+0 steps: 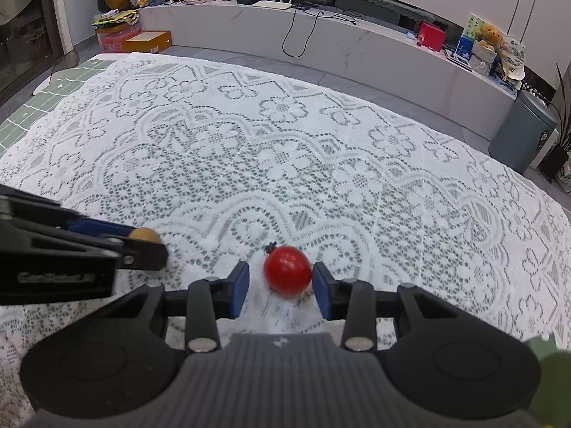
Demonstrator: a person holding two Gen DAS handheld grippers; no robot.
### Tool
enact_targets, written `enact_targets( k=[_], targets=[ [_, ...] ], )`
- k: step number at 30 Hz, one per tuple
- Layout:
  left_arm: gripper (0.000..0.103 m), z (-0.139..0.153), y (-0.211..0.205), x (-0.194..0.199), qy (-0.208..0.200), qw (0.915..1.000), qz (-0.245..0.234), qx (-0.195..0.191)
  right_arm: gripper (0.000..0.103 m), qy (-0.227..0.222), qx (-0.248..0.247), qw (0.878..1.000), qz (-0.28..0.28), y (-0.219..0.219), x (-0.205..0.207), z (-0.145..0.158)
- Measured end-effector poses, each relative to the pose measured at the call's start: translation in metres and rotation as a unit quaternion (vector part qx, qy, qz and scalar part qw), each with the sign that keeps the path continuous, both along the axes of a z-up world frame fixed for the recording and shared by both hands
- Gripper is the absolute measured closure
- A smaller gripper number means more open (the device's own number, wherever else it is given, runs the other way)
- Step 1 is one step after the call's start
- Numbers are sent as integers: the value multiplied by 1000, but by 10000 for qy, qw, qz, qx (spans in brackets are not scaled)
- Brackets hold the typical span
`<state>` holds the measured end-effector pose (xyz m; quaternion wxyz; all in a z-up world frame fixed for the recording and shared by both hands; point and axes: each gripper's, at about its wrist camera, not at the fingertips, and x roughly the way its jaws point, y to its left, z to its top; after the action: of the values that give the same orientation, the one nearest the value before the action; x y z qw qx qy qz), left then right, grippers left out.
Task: Organize fruits
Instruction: 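Grasp the brown kiwi with the left tool while the right tool grasps the last tomato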
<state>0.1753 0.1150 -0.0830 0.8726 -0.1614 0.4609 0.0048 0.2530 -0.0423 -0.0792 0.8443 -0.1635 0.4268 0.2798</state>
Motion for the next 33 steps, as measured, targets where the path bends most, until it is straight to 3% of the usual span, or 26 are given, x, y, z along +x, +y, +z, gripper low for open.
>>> enact_targets(
  k=[19, 33],
  targets=[
    [72, 6, 4, -15, 22, 9998, 177, -41, 75, 92, 20, 9998, -166, 0, 11, -4],
    [72, 27, -6, -38, -242, 9995, 183, -65, 75, -124, 349, 9993, 47, -18, -48, 34]
  ],
)
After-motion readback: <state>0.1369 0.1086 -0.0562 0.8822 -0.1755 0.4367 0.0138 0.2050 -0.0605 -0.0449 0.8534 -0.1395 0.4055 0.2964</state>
